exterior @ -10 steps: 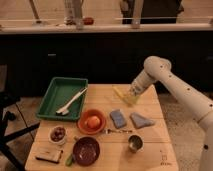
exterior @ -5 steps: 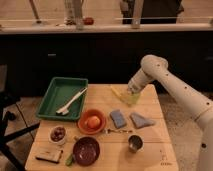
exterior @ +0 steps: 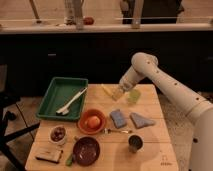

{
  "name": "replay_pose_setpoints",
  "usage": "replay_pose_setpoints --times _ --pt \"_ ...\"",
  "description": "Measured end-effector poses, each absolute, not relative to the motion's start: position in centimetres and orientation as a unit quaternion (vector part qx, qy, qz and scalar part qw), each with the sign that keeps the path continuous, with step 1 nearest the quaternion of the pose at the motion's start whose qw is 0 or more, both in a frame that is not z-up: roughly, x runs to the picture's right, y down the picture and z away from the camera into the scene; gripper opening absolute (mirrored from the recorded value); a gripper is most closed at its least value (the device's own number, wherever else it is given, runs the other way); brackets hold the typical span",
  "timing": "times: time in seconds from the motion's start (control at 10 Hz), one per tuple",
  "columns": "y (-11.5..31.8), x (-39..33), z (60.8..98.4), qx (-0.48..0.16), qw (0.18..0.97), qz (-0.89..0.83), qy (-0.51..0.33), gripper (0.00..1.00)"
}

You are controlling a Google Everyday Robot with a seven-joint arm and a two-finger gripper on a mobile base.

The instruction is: Place banana in table surface

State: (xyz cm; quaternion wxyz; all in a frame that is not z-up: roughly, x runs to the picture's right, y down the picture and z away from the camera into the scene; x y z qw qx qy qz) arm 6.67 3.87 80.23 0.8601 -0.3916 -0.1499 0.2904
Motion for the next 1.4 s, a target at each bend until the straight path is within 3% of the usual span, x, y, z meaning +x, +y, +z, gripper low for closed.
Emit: replay_pose_setpoints --times 0.4,1.4 --pt "3.7 3.6 81.5 -0.396 0.856 0.289 -0.162 0.02" --pt "3.8 4.6 83.0 -0.4 0.844 0.305 -0.185 0.02"
